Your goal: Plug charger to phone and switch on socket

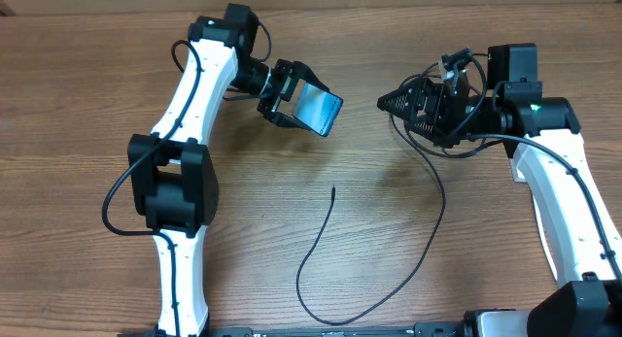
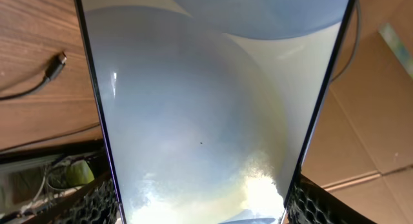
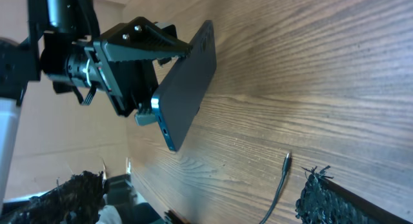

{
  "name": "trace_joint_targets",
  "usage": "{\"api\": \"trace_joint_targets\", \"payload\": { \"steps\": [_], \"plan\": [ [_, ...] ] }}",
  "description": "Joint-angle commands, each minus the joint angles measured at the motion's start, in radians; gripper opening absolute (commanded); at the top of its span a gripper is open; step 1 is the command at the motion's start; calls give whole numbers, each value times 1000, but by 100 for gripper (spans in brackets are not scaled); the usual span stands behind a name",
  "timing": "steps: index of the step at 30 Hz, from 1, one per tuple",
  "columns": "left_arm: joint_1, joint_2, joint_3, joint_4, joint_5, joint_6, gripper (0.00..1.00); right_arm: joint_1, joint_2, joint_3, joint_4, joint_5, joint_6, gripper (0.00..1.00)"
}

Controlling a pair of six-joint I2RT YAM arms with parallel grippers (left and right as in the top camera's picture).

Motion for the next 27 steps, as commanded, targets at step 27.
{"api": "trace_joint_targets", "payload": {
  "steps": [27],
  "plan": [
    [-156, 1, 29, 86, 47, -247, 4, 251, 11, 18, 21, 479, 224, 96]
  ]
}}
